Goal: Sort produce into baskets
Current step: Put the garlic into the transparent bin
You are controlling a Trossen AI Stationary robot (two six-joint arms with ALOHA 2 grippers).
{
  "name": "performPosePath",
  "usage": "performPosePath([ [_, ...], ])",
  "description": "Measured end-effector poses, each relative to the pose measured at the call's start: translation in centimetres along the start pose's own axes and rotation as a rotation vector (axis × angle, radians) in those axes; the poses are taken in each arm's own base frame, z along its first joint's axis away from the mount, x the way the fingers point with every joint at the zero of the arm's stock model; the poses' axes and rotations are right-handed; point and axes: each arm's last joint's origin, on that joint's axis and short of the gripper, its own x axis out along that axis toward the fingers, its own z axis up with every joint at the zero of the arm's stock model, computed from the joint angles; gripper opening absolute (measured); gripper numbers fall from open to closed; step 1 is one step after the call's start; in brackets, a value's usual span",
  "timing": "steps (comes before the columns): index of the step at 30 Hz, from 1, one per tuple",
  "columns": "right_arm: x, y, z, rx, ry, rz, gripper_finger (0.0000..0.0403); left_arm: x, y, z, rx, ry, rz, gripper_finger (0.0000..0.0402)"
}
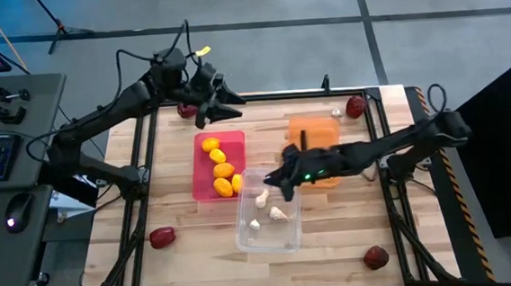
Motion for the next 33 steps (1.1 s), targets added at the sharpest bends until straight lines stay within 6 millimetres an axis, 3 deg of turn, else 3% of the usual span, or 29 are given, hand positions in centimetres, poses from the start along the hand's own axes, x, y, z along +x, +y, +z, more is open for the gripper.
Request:
performPosePath([
  [5, 2.2, 2.1, 0.1, -0.056, 0.177, -0.222, 0.0147, -2.0, -0.9, -0.6, 0.061, 0.077, 0.025, 0.025],
  [12, 4.2, 4.6, 1.1, -0.021, 0.351, -0.341, 0.0256, -4.6, -1.9, -1.5, 0.128, 0.163, 0.098, 0.025],
  [15, 3.7, 5.3, 1.9, 0.0, 0.351, -0.377, 0.0273, -5.0, -1.6, -2.2, 0.1, 0.221, 0.272, 0.025],
  [18, 2.5, 5.5, 2.8, 0.012, 0.311, -0.444, 0.0276, -5.5, -0.4, -3.4, 0.081, 0.339, 0.613, 0.025],
  [22, 0.3, 5.2, 3.5, 0.028, 0.262, -0.536, 0.0277, -4.9, 3.0, -6.3, -0.007, 0.443, 0.862, 0.025],
  [26, -1.2, 4.9, 4.0, 0.041, 0.217, -0.617, 0.0277, -4.1, 8.6, -9.5, -0.123, 0.608, 0.982, 0.025],
  [29, -1.7, 4.7, 4.1, 0.029, 0.193, -0.654, 0.0277, -3.4, 13.1, -11.4, -0.214, 0.737, 1.023, 0.025],
  [33, -1.7, 4.6, 4.2, 0.015, 0.196, -0.657, 0.0277, -1.8, 17.5, -12.4, -0.202, 0.872, 1.026, 0.025],
])
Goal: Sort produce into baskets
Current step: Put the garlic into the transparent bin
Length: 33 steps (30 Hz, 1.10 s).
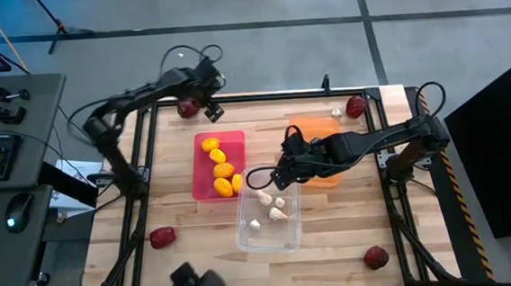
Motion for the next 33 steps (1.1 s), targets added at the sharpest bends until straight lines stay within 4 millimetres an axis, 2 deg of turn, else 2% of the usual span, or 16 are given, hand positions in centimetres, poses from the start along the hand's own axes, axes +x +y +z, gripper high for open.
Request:
performPosePath([
  [3, 0.1, 0.0, -0.1, -0.005, 0.003, -0.004, 0.0277, 2.8, 0.1, 1.4, 0.063, 0.074, 0.058, 0.025],
  [6, 0.1, -0.1, -0.2, -0.011, 0.011, -0.009, 0.0277, 4.3, 0.0, 2.2, 0.076, 0.11, 0.075, 0.025],
  [15, 0.0, 0.0, -0.4, 0.005, 0.007, -0.011, 0.0277, 8.9, 0.1, 1.8, 0.101, 0.219, 0.089, 0.0234],
  [21, 0.0, 0.0, -0.4, -0.002, 0.001, -0.015, 0.0277, 9.9, 0.1, 2.0, 0.106, 0.21, 0.112, 0.0185],
  [33, 0.0, 0.0, -0.4, 0.0, -0.006, -0.02, 0.0277, 9.8, 0.3, 2.5, 0.115, 0.154, 0.151, 0.0089],
])
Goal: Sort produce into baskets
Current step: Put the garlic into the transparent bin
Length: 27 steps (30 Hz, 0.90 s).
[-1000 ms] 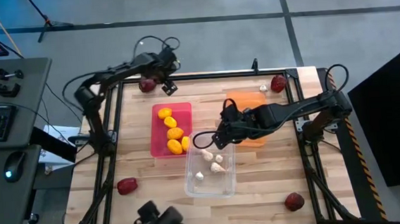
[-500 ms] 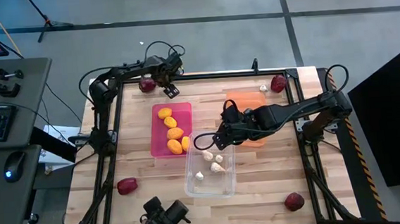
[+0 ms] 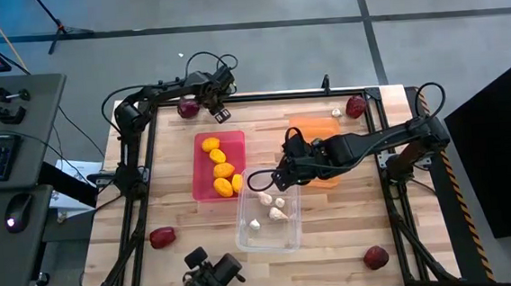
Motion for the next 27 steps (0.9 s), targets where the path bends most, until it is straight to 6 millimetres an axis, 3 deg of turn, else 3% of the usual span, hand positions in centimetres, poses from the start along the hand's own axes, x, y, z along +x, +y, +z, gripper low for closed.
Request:
performPosePath([
  [11, 0.0, 0.0, 0.0, -0.013, 0.0, 0.0, 0.0277, 0.0, -0.1, -0.3, 0.01, 0.031, -0.006, 0.0006],
  [17, 0.0, -0.1, 0.0, -0.018, 0.004, -0.007, 0.0277, -0.8, 0.0, -0.5, 0.007, 0.024, -0.037, 0.0001],
  [21, 0.0, -0.5, -0.3, -0.053, 0.018, -0.05, 0.0277, -3.0, 0.6, -0.6, -0.024, -0.031, -0.042, 0.0001],
  [27, -0.8, -1.3, -2.0, -0.158, 0.084, -0.163, 0.0277, -8.7, 1.4, -1.1, -0.146, -0.243, -0.199, 0.0],
])
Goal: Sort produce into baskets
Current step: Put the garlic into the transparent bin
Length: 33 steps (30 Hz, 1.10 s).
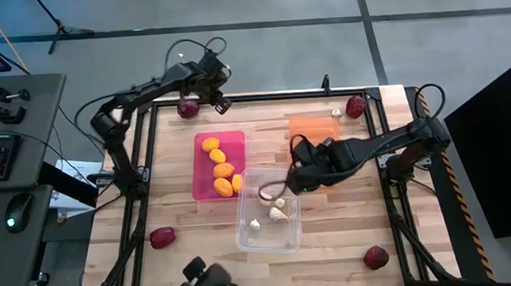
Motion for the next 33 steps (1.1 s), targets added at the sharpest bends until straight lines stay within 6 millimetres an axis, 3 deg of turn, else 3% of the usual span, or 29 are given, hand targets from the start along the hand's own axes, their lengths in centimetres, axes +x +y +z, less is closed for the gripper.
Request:
performPosePath([
  [5, 0.3, -0.3, -3.6, -0.034, 0.07, -0.108, 0.0277, -5.4, -2.4, -1.3, -0.076, -0.221, -0.233, 0.0],
  [10, 0.5, -0.9, -7.1, 0.05, 0.117, -0.14, 0.0277, -10.2, -6.7, -4.6, -0.046, -0.419, -0.411, 0.0],
  [15, -0.5, -2.5, -9.3, 0.158, 0.119, -0.132, 0.0277, -13.2, -12.0, -8.2, -0.022, -0.538, -0.665, 0.0],
  [20, -2.9, -5.1, -9.8, 0.232, 0.08, -0.138, 0.0277, -15.5, -17.2, -10.1, 0.052, -0.603, -0.853, 0.0],
  [23, -4.1, -6.3, -9.6, 0.25, 0.024, -0.079, 0.0277, -16.0, -19.9, -10.7, 0.156, -0.676, -0.879, 0.0],
  [27, -5.2, -7.9, -9.0, 0.281, -0.038, -0.023, 0.0277, -14.6, -22.6, -11.1, 0.289, -0.695, -0.862, 0.0001],
  [33, -5.9, -8.9, -8.7, 0.311, -0.053, 0.016, 0.0277, -11.8, -24.4, -10.2, 0.241, -0.644, -0.907, 0.0025],
])
